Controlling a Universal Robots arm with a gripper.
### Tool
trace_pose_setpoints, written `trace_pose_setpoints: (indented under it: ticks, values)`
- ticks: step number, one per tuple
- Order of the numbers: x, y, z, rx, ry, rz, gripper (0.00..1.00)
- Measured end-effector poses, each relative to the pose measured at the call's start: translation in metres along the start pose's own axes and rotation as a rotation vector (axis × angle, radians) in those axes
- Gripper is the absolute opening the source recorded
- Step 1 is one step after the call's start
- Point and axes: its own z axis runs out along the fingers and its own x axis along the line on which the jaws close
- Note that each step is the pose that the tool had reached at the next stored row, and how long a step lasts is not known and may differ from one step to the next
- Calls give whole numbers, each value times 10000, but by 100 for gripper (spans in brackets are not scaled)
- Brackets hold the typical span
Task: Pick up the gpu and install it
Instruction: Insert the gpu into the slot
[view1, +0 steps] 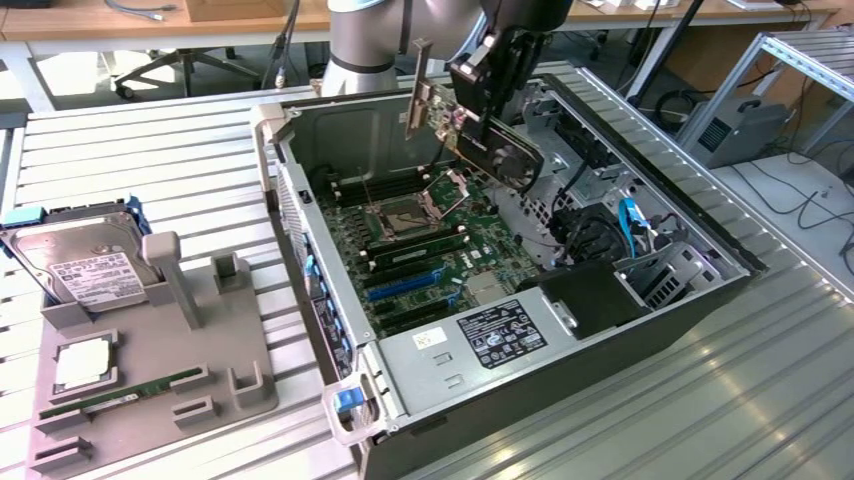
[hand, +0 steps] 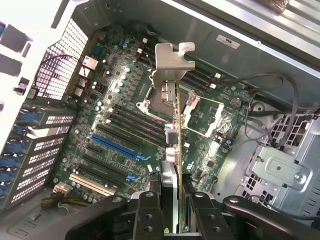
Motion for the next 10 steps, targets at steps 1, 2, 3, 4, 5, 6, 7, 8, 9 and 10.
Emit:
trace_pose_setpoints:
  ticks: [1,2,3,4,5,6,7,8,9,10]
  values:
    - [0,0,0,-1,2,-51,27]
    - [0,0,0,-2,4,-93,27]
    - [0,0,0,-3,5,-140,27]
    - [0,0,0,-4,7,-192,27]
    - [0,0,0,-5,10,-250,27]
    - [0,0,0,-6,11,-292,27]
    - [0,0,0,-7,13,-340,27]
    - [0,0,0,-8,15,-391,27]
    - [0,0,0,-9,17,-438,27]
    - [0,0,0,-10,19,-488,27]
